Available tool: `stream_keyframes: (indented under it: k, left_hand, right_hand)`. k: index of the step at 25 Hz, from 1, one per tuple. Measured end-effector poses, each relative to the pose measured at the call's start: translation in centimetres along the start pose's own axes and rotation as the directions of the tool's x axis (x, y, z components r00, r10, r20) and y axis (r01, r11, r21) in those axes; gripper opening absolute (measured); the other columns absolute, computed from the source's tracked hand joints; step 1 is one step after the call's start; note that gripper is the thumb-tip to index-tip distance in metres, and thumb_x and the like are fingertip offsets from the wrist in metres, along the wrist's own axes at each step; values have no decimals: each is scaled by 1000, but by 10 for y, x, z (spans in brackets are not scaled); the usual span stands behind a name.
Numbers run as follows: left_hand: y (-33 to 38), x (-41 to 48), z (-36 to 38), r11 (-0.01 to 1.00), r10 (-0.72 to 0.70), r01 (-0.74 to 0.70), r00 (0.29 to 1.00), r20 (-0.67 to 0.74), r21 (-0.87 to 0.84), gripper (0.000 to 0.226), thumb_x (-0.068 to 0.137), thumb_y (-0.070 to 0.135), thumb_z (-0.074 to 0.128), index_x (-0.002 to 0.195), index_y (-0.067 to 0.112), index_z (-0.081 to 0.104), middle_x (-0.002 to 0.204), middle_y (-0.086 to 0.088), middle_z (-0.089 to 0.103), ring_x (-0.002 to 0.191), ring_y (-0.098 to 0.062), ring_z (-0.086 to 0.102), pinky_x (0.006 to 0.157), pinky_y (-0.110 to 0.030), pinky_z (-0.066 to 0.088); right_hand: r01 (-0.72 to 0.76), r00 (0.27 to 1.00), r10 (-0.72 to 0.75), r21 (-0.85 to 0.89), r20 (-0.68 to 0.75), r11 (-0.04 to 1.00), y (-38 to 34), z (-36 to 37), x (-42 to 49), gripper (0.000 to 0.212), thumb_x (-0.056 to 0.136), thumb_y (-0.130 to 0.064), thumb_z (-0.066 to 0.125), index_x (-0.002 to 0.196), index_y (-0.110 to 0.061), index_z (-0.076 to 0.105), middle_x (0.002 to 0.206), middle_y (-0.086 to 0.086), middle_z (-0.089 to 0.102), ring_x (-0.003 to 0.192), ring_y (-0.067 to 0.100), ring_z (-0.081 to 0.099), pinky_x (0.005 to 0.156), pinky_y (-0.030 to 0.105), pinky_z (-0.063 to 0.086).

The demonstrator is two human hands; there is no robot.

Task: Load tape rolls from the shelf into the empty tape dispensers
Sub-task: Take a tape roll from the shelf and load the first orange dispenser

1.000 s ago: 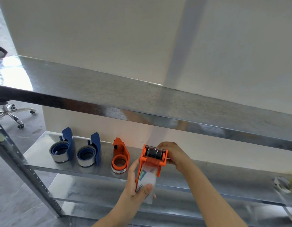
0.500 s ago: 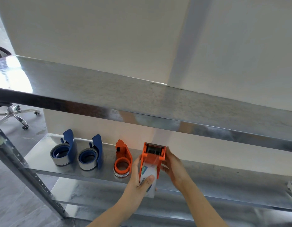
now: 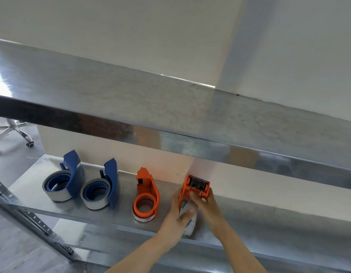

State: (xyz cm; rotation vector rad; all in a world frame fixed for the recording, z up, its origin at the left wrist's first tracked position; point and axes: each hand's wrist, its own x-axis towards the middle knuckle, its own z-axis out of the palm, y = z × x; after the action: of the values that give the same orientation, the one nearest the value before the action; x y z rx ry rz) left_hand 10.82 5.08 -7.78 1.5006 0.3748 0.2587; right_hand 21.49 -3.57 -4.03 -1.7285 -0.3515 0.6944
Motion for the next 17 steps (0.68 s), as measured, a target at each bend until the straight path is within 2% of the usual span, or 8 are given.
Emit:
stream_keyframes:
  k: [2,4,6,8,9,11,13,17]
  left_hand:
    - [-1,8,1,999,-31,31,999,-13,15,65,95,15,56,140,47,21,141,25,40,126,17,41,90,-1,41]
    - [1,15,1,998,-60,60,998,-10,10,65,96,15,54,141,45,19,139,23,41,118,21,44,85,-1,43]
    - [7,20,0,996,-88,88,996,15,21,64,97,13,51,142,41,16,137,24,39,113,26,44,84,1,41]
    - [18,21,0,993,-110,107,993,40,58,66,97,10,48,144,38,10,139,23,36,114,28,39,91,1,35]
    - [22,21,0,990,-122,118,991,48,71,69,97,8,47,147,33,7,143,20,32,122,22,37,97,-1,30]
    - [30,19,1,980,-180,176,983,41,96,75,97,8,49,152,26,0,149,10,29,136,-1,34,108,-15,31]
    - [33,16,2,971,-221,220,975,-3,94,72,97,9,50,152,24,6,149,2,37,135,-14,42,111,-30,38]
    - [35,14,9,961,-253,265,959,-132,85,61,98,11,48,151,23,21,142,-3,50,129,-18,50,110,-37,42]
  right_hand:
    - [-5,1000,5,6,5,1000,7,0,12,38,89,-26,67,122,-19,50,116,3,66,111,14,61,94,27,50]
    - [-6,1000,6,-4,18,1000,10,-3,22,41,90,-27,65,126,-16,48,121,8,64,114,18,61,104,39,46]
    - [10,999,-9,-36,42,999,11,-4,30,41,92,-27,63,127,-11,49,121,12,64,115,24,60,107,47,43]
    - [29,997,-26,-41,73,999,8,-6,37,36,94,-23,60,125,-5,51,119,19,65,115,30,61,106,50,44]
    - [33,995,-28,-43,98,999,6,-7,41,33,94,-20,59,123,-4,54,117,21,66,113,32,62,104,48,46]
    - [10,990,-1,-61,142,998,2,-7,46,30,95,-21,57,120,-5,56,114,20,68,110,32,64,95,40,53]
    - [-52,989,63,-82,136,995,1,-6,50,34,95,-31,57,119,-7,58,112,17,70,106,29,67,86,36,56]
    - [-161,984,165,-57,71,985,12,-6,50,53,93,-51,51,126,-10,51,118,11,67,111,26,64,103,46,47]
